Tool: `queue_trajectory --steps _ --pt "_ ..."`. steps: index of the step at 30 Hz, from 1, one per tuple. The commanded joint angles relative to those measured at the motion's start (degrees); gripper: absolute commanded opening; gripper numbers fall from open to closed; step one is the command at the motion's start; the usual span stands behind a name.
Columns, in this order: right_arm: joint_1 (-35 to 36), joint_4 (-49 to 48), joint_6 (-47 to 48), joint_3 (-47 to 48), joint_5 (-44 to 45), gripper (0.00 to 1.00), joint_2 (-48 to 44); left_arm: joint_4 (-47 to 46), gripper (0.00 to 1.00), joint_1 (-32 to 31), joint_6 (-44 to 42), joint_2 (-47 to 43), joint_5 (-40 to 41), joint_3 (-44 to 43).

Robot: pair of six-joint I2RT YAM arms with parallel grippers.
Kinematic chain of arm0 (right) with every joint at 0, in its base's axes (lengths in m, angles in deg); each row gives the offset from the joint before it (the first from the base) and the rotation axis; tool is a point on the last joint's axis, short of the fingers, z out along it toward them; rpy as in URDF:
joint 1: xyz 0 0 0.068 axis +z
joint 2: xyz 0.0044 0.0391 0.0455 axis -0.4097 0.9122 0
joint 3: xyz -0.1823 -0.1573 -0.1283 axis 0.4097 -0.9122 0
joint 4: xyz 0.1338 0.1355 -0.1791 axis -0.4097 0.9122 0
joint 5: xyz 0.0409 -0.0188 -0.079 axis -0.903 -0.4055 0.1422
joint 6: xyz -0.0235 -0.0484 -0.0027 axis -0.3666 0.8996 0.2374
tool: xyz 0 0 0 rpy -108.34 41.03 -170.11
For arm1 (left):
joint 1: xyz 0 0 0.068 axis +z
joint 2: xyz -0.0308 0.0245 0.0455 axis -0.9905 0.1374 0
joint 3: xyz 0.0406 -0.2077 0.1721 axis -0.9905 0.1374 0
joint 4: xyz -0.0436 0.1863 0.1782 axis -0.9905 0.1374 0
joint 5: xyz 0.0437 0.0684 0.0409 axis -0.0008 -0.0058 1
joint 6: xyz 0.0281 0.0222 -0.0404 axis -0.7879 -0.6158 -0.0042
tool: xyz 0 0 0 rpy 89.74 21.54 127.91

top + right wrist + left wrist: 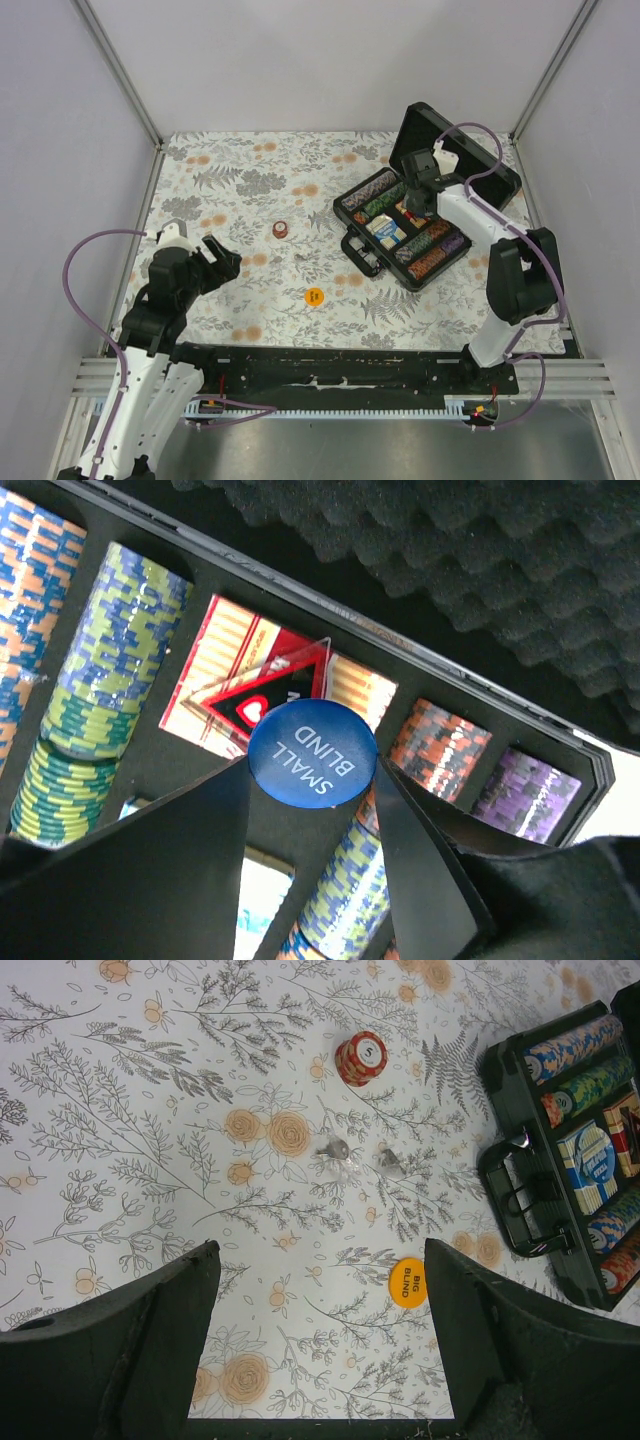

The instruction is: Pack up texas hold em set

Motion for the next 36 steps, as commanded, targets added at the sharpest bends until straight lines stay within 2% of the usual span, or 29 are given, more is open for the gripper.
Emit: queue_trajectory --steps 1,17,20,28,33,36 --pt "-1.2 -3.1 1.7 3.6 -1.9 0.57 2.4 -0.9 0.88 -0.3 -0.1 0.6 1.2 -0.4" --pt "-2.4 -3.6 0.7 6.2 -3.1 0.62 6.8 -0.9 0.88 -0.3 -0.1 0.7 1.2 -0.5" --pt "-2.5 -2.8 0.7 6.8 -3.9 0.66 6.8 -0.9 0.88 -0.3 -0.1 0.7 1.1 -0.4" --pt "-2.3 -1.0 2.4 7.2 -8.4 0.8 0.2 -0.9 0.88 -0.3 0.0 0.6 1.4 -0.4" --pt "0.9 0.6 5.0 6.0 -12.7 0.81 -4.6 -0.9 0.88 -0.3 0.0 0.3 1.0 -0.5" --pt "5.8 1.3 7.3 4.9 -16.7 0.81 -6.3 -0.9 0.88 -0.3 0.0 -0.1 0.8 -0.5"
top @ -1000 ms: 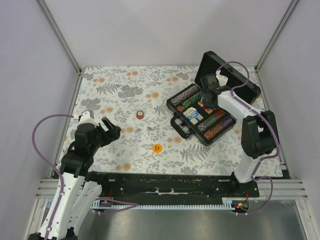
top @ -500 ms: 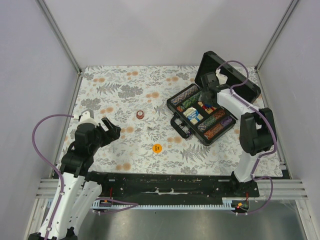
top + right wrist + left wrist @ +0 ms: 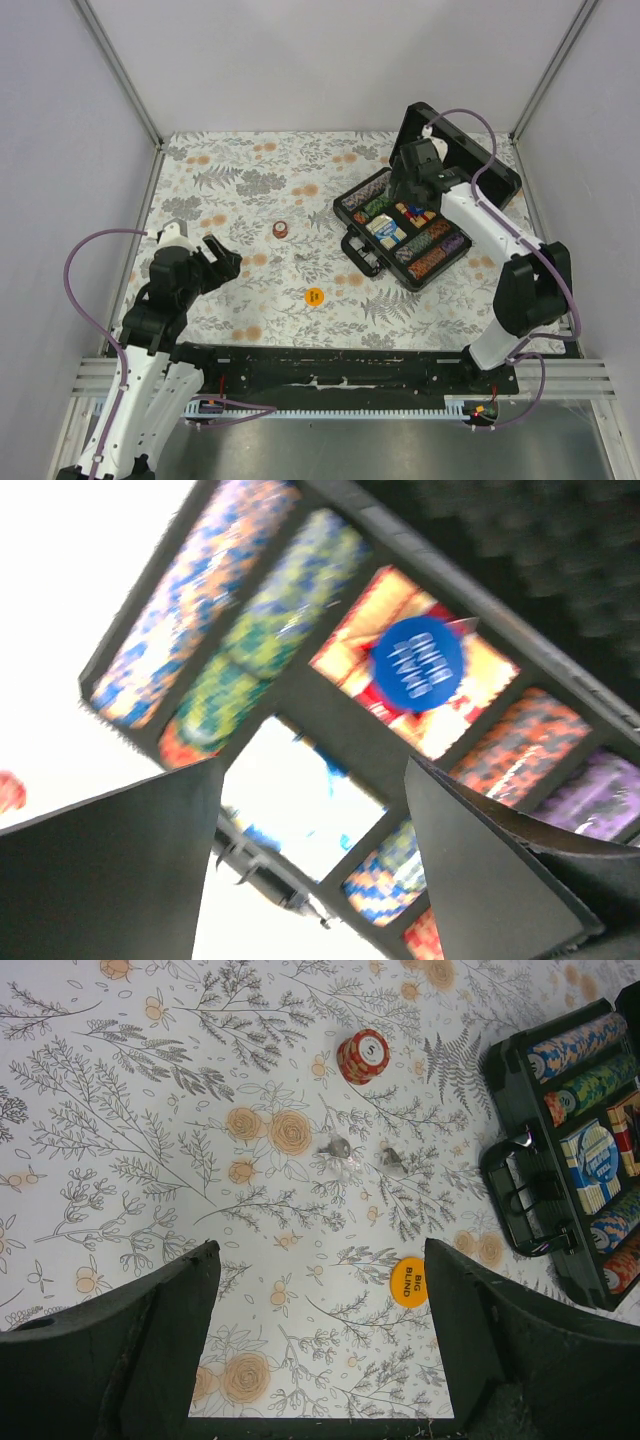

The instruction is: Pack up texas hold em set

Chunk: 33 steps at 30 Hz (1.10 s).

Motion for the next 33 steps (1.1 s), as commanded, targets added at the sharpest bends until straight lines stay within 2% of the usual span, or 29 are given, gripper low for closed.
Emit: queue_trajectory --steps 1,8,11,15,21,33 --pt "7.2 1.4 4.9 0.4 -7.5 0.82 -4.1 -0.9 0.88 -0.3 0.1 -0.9 0.8 -0.5" --pt "22.0 5.9 5.8 2.4 -16.3 0.83 0.8 -0.8 0.88 -0.3 0.1 -2.2 1.2 -0.3" --pt "28.2 8.4 4.1 5.3 -16.1 0.84 4.8 -0.7 0.88 -0.3 0.2 -2.6 1.4 -0.3" --pt "33.2 9.5 2.1 7.6 -14.0 0.87 9.8 -0.6 0.88 -0.4 0.4 -3.1 1.4 -0.3" --pt "36.6 10.9 0.6 10.6 -12.1 0.94 15.4 -0.7 0.88 -0.5 0.5 -3.1 1.6 -0.3" --pt "38.1 12.1 0.3 13.0 -12.5 0.92 23.5 -0.7 0.88 -0.6 0.3 -3.0 1.4 -0.3"
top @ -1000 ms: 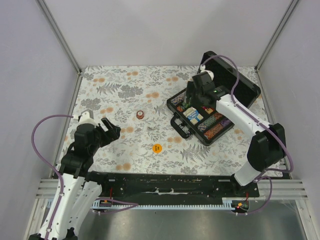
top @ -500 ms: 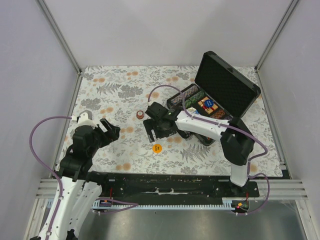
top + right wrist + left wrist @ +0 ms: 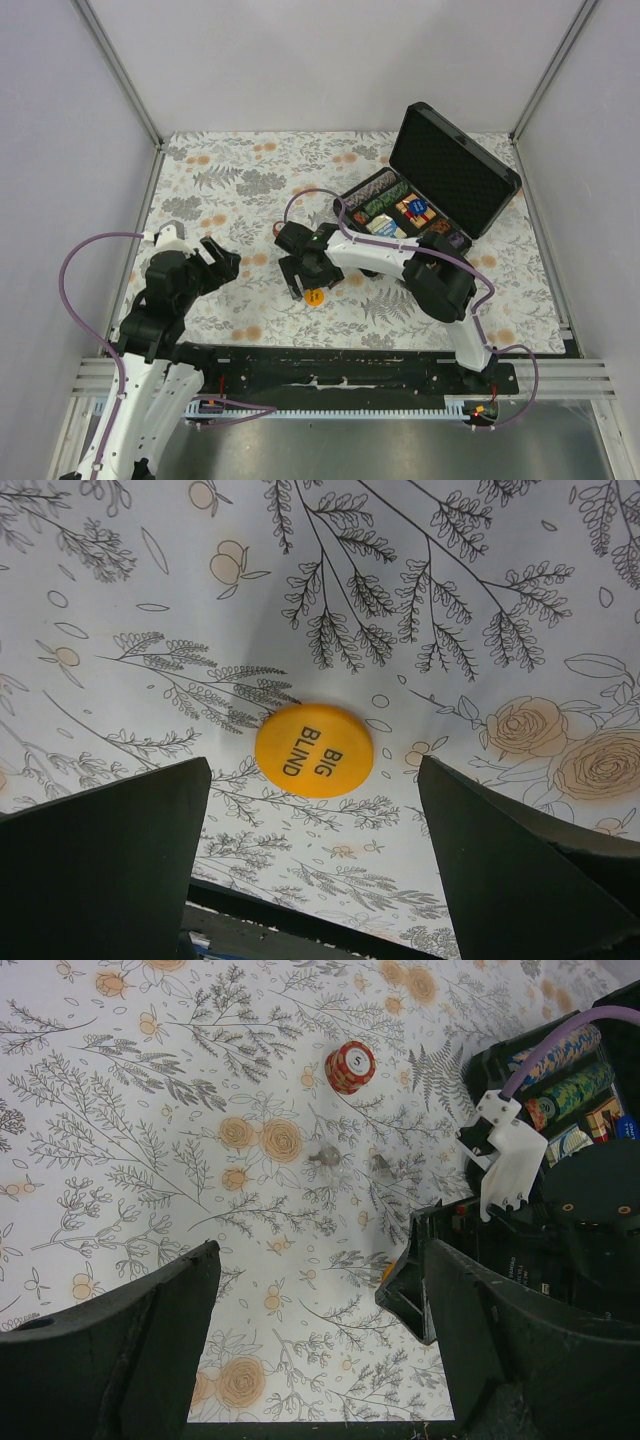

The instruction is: Pack up texas hold em set

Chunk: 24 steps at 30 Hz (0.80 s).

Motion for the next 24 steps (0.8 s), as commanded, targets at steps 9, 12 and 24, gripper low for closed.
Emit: queue_trajectory --steps 9,12,24 --pt "0.5 1.5 -1.1 2.3 0.0 0.85 3.7 -0.9 0.88 -0.3 0.1 -0.3 1.4 -0.3" --pt "0.7 1.5 -1.3 2.2 0.1 0.83 4.3 -0.9 0.88 -0.3 0.1 -0.5 1.5 -0.3" --pt "2.9 3.4 -0.6 3.7 2.1 0.79 7.7 -0.9 0.88 -0.3 0.1 -0.6 1.6 -0.3"
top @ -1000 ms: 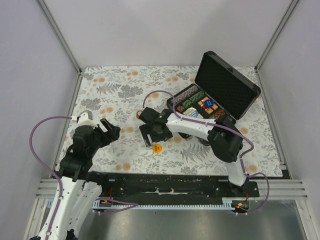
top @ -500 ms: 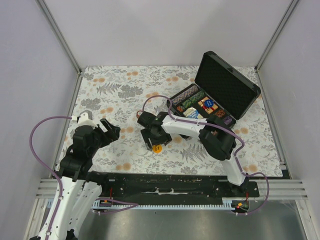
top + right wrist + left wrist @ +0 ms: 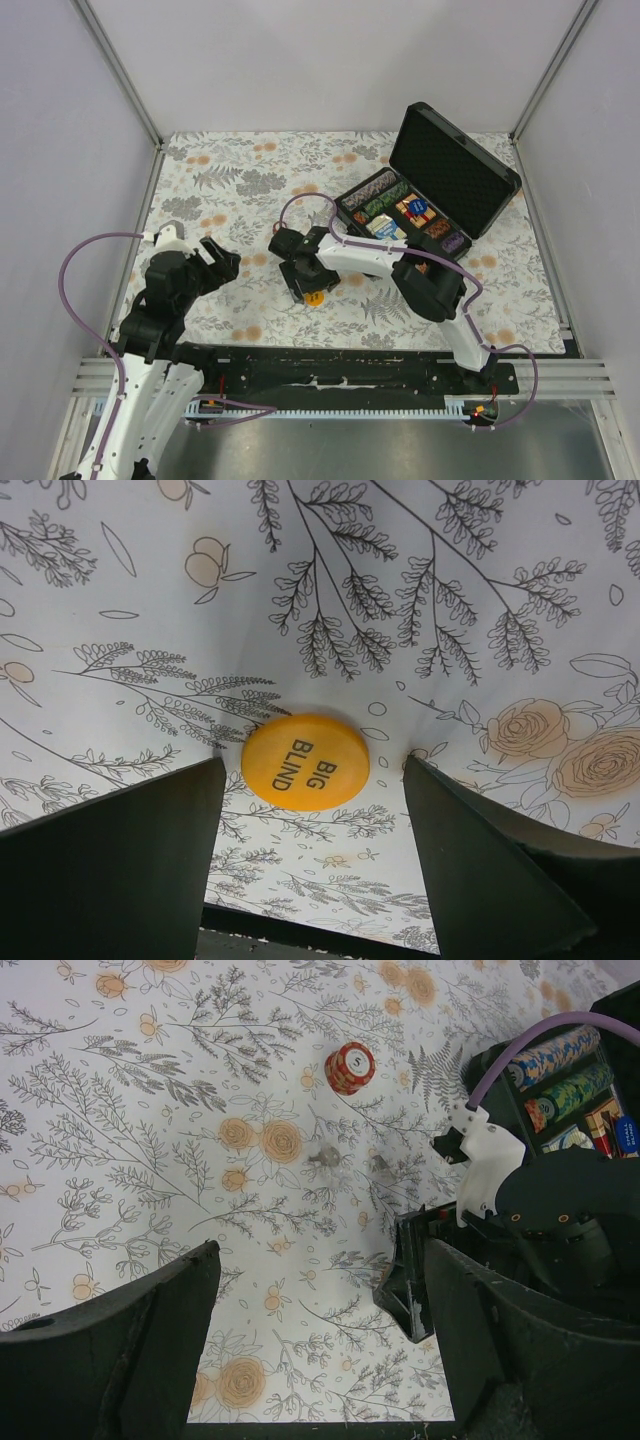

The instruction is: Pack up texas hold em set

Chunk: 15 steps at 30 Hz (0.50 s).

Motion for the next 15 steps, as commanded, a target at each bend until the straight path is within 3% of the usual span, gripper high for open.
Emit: queue_trajectory --steps 1,10,15 --pt "1.5 -0.6 -0.6 0.5 -0.5 0.78 3.6 -0.9 0.88 -0.3 0.1 -0.7 1.6 -0.3" --pt "1.5 -0.8 -1.8 -0.7 -0.2 0.56 4.6 -0.9 0.88 -0.3 0.0 -0.7 1.5 -0.3" --pt "1.5 -0.8 -2.2 -0.3 1.0 0.52 4.0 -0.9 0.88 -0.3 0.0 -0.6 1.5 -0.4"
